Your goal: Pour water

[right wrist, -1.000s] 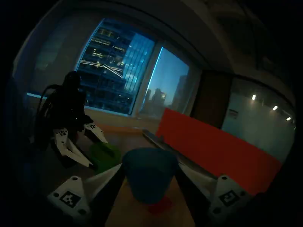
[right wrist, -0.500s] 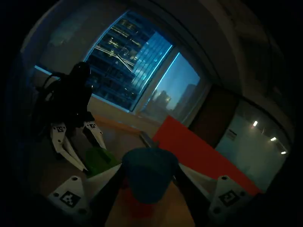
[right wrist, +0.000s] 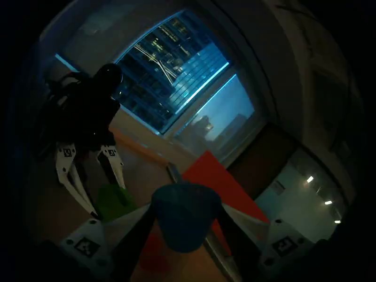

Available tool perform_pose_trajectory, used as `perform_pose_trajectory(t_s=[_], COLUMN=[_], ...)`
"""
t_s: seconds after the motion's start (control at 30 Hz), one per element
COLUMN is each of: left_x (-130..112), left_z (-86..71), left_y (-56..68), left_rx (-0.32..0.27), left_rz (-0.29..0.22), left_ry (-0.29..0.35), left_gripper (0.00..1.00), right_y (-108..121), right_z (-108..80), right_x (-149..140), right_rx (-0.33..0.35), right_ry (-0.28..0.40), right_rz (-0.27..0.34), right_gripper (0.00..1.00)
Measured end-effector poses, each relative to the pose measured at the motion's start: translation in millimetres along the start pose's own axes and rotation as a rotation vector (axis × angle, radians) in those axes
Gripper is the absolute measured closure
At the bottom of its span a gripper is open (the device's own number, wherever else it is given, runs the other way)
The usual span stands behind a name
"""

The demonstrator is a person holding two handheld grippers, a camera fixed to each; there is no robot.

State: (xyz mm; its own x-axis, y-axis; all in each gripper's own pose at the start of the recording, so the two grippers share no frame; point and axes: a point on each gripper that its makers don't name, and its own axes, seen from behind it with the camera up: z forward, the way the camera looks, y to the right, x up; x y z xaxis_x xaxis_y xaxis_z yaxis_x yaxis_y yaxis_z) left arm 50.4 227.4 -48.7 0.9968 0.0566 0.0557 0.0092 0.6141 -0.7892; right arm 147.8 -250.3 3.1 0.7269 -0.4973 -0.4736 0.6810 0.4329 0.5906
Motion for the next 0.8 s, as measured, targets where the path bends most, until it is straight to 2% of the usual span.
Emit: perform_pose_trajectory(t_s=[0.3, 0.8], left_x=[1.4, 9.2], left_z=[2.3, 2.4], left_y=[4.0, 7.0], left_rx=[-0.008, -0.019], left_rz=[0.003, -0.007], left_ry=[0.002, 0.020], left_gripper=[0.15, 0.15], right_y=[11.6, 21.4], right_z=[9.1, 17.5], right_x=[4.2, 11.7], right_rx=[-0.022, -0.045], right_ry=[-0.013, -0.021], right_rz=[-0.130, -0.272], right_gripper=[0.10, 0.10])
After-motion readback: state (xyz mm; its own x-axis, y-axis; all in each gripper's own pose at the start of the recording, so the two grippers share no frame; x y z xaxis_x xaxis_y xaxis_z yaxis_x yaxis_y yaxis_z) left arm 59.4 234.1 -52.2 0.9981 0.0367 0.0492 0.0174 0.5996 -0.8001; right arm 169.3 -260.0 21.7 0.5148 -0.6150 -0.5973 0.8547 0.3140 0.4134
